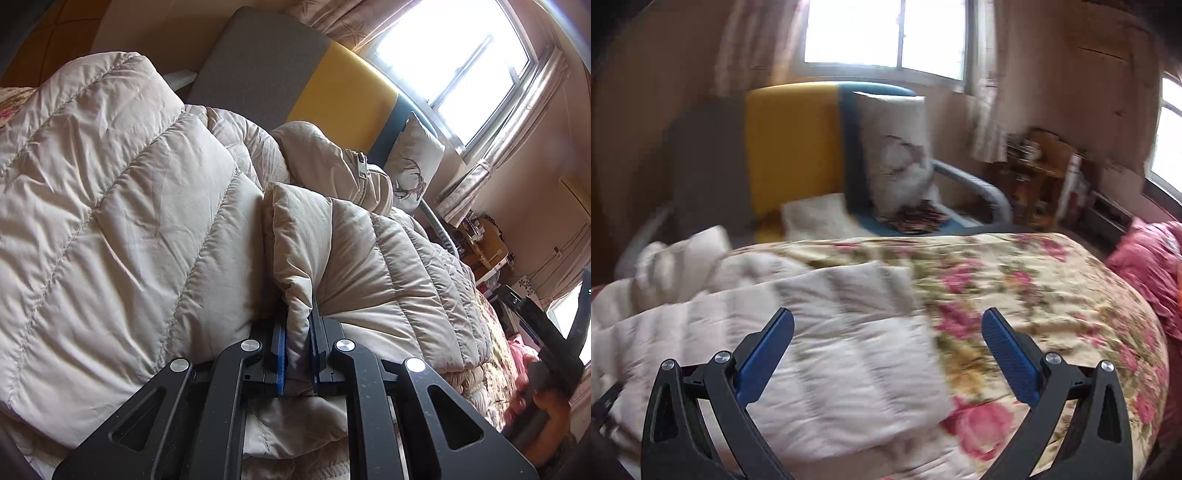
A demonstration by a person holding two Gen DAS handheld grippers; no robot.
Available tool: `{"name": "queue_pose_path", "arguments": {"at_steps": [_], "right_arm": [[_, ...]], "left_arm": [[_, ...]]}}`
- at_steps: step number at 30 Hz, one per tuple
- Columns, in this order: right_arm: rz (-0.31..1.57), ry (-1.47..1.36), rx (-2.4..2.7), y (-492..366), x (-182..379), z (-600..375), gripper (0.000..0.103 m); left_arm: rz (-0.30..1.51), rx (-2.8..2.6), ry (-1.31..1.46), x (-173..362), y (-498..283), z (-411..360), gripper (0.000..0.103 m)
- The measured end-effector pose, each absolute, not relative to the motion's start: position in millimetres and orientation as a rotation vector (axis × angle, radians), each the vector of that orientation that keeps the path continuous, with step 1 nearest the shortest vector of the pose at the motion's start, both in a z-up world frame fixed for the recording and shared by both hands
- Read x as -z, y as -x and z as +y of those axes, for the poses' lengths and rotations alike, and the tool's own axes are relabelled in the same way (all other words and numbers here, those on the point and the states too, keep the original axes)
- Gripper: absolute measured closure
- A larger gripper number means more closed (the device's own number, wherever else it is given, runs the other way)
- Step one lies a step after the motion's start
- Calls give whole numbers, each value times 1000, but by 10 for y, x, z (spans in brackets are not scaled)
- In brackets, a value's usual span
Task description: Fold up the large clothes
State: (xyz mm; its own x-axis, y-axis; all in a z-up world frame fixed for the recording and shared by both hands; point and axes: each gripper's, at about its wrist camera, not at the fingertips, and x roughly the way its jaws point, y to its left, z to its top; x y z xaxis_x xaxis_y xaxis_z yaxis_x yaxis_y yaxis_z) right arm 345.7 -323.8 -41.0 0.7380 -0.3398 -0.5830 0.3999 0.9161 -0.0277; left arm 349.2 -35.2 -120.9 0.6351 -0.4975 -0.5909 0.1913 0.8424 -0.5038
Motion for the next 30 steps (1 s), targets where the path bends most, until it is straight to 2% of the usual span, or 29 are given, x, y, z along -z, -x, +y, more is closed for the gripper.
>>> {"name": "queue_pose_path", "arguments": {"at_steps": [3, 6, 11, 13, 15, 16, 21, 22, 24, 26, 30], "right_arm": [[704, -53, 258, -3616, 548, -2789, 2], [803, 60, 239, -3841, 958, -2540, 2], [803, 44, 243, -3862, 1110, -2579, 2], [801, 45, 247, -3830, 1114, -2591, 2], [799, 48, 251, -3811, 1114, -2583, 2], [797, 49, 252, -3798, 1122, -2579, 2], [792, 57, 259, -3721, 1116, -2521, 2], [792, 56, 259, -3722, 1116, -2524, 2], [792, 55, 257, -3706, 1111, -2509, 2], [791, 58, 258, -3708, 1112, -2506, 2], [790, 74, 266, -3704, 1114, -2469, 2]], "left_arm": [[789, 406, 422, 1209, -3478, -352, 93], [785, 408, 426, 1200, -3464, -354, 93], [791, 398, 392, 1123, -3435, -404, 91], [822, 408, 342, 974, -3394, -447, 80], [785, 439, 312, 788, -3320, -407, 47], [730, 421, 286, 645, -3283, -338, 45], [694, 232, 193, 414, -3634, 45, 45], [711, 183, 161, 450, -3742, 100, 45], [774, 119, 109, 617, -3960, 205, 52], [833, 124, 96, 851, -4092, 284, 52], [801, 141, 73, 1093, -4098, 237, 52]]}}
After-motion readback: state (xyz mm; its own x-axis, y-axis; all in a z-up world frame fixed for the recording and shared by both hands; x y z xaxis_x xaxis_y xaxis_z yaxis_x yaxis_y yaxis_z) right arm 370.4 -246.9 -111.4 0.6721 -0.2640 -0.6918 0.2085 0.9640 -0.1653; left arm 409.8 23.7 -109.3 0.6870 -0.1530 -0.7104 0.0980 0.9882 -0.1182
